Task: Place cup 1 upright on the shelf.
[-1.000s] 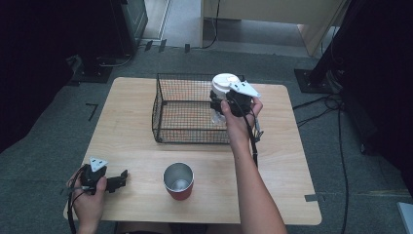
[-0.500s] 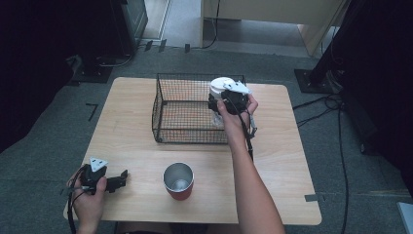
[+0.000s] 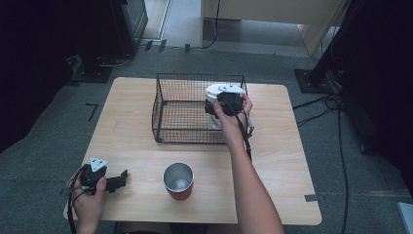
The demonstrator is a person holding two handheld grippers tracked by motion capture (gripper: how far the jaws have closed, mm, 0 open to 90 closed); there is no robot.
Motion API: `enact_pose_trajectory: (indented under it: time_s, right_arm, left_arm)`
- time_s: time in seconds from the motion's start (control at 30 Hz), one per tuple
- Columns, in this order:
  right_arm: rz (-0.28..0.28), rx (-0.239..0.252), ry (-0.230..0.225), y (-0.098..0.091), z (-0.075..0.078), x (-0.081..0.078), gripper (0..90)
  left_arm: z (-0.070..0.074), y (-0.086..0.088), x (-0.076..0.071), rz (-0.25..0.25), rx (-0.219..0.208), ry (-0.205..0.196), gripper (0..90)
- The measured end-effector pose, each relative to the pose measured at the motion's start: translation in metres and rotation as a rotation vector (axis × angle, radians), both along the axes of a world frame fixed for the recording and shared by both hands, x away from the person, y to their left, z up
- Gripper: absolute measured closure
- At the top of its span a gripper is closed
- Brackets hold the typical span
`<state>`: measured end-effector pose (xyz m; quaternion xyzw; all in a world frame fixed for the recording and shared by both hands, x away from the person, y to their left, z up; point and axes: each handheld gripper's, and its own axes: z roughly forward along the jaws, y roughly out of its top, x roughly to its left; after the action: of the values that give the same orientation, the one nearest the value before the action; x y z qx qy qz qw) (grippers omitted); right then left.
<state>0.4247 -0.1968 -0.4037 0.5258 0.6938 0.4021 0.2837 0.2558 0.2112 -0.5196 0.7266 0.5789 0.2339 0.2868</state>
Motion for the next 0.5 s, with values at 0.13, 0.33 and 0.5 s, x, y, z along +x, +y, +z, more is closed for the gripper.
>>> enact_pose_trajectory:
  time_s: [0.13, 0.33, 0.5]
  right_arm:
    - [-0.008, -0.032, 0.012, 0.001, -0.004, -0.001, 15.6]
    - [-0.032, -0.023, -0.014, -0.003, -0.006, -0.005, 15.8]
    - [-0.039, -0.029, -0.022, -0.006, -0.006, -0.012, 15.8]
  left_arm:
    - [0.000, 0.000, 0.000, 0.000, 0.000, 0.000, 0.0]
    - [0.000, 0.000, 0.000, 0.000, 0.000, 0.000, 0.0]
    - [0.000, 0.000, 0.000, 0.000, 0.000, 0.000, 0.0]
